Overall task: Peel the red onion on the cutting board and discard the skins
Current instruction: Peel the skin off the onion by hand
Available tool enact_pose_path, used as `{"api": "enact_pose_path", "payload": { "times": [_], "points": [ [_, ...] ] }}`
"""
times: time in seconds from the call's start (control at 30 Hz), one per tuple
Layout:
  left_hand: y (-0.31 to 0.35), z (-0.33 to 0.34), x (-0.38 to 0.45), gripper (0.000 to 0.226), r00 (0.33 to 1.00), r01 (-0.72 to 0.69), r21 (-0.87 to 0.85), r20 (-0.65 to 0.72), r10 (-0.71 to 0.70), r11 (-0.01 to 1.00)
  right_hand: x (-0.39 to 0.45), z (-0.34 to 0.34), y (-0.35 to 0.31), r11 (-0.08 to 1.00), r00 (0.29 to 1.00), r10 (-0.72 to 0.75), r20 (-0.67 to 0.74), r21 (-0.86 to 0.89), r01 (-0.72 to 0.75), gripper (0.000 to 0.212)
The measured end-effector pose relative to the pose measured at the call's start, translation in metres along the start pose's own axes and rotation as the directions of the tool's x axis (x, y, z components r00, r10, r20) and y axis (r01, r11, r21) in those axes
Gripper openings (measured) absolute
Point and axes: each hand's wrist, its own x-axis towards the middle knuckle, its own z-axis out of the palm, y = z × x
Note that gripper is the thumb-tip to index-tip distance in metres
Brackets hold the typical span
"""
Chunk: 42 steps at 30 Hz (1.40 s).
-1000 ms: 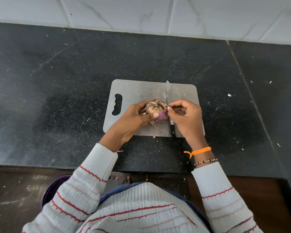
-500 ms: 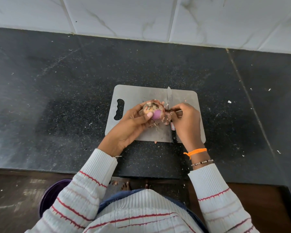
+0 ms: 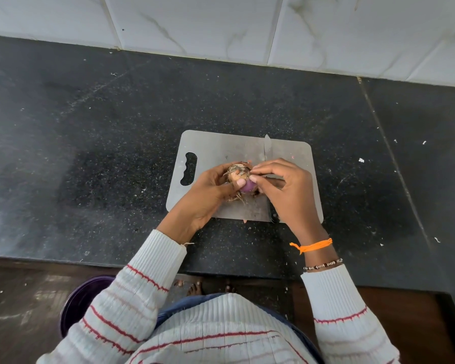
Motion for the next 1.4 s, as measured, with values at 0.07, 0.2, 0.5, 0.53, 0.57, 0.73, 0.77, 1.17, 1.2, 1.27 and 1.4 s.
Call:
{"api": "enact_pose_path", "payload": {
  "times": [0.07, 0.2, 0.5, 0.53, 0.57, 0.73, 0.77, 1.17, 1.2, 1.27, 1.4],
  "points": [
    [0.000, 0.000, 0.000, 0.033, 1.000, 0.003, 0.012, 0.007, -0.003, 1.000, 0.000, -0.001, 0.001, 1.000, 1.000, -0.002, -0.001, 0.003, 0.002, 0.008],
    [0.002, 0.000, 0.001, 0.031, 1.000, 0.006, 0.029, 0.018, -0.007, 1.000, 0.001, -0.002, 0.002, 1.000, 1.000, -0.002, -0.004, -0.003, 0.002, 0.008],
    [0.000, -0.001, 0.007, 0.038, 1.000, 0.014, 0.101, 0.007, -0.015, 0.995, 0.003, -0.001, 0.007, 0.999, 0.999, -0.045, -0.007, -0.018, 0.044, 0.007],
    [-0.001, 0.000, 0.007, 0.038, 1.000, 0.015, 0.099, -0.002, -0.015, 0.995, 0.003, 0.000, 0.009, 1.000, 1.000, -0.003, -0.027, -0.010, 0.002, 0.008],
    [-0.001, 0.000, 0.007, 0.037, 1.000, 0.015, 0.093, -0.011, -0.015, 0.996, 0.004, 0.002, 0.011, 0.998, 0.997, 0.056, -0.054, 0.014, -0.055, 0.009],
    [-0.001, 0.001, 0.007, 0.032, 1.000, 0.019, 0.060, -0.016, -0.018, 0.998, 0.001, 0.005, 0.011, 0.978, 0.974, 0.195, -0.118, 0.100, -0.184, 0.025],
    [-0.001, 0.001, 0.007, 0.033, 1.000, 0.017, 0.064, -0.018, -0.016, 0.998, 0.001, 0.005, 0.010, 0.975, 0.971, 0.206, -0.118, 0.108, -0.194, 0.026],
    [-0.001, 0.001, 0.006, 0.037, 1.000, 0.004, 0.066, 0.010, -0.005, 0.998, -0.003, 0.013, 0.014, 0.932, 0.958, 0.286, -0.026, 0.239, -0.271, 0.006],
    [0.000, 0.002, 0.004, 0.039, 1.000, 0.012, 0.031, 0.021, -0.012, 0.999, -0.002, 0.012, 0.014, 0.933, 0.955, 0.294, -0.048, 0.234, -0.275, 0.007],
    [0.001, 0.003, 0.002, 0.040, 0.998, 0.028, -0.044, 0.058, -0.026, 0.999, -0.001, 0.011, 0.016, 0.937, 0.946, 0.308, -0.100, 0.203, -0.283, 0.007],
    [0.002, 0.001, 0.001, 0.046, 0.989, 0.039, -0.162, 0.148, -0.015, 0.986, -0.001, 0.010, 0.022, 0.943, 0.936, 0.324, -0.135, 0.122, -0.309, 0.007]
  ]
}}
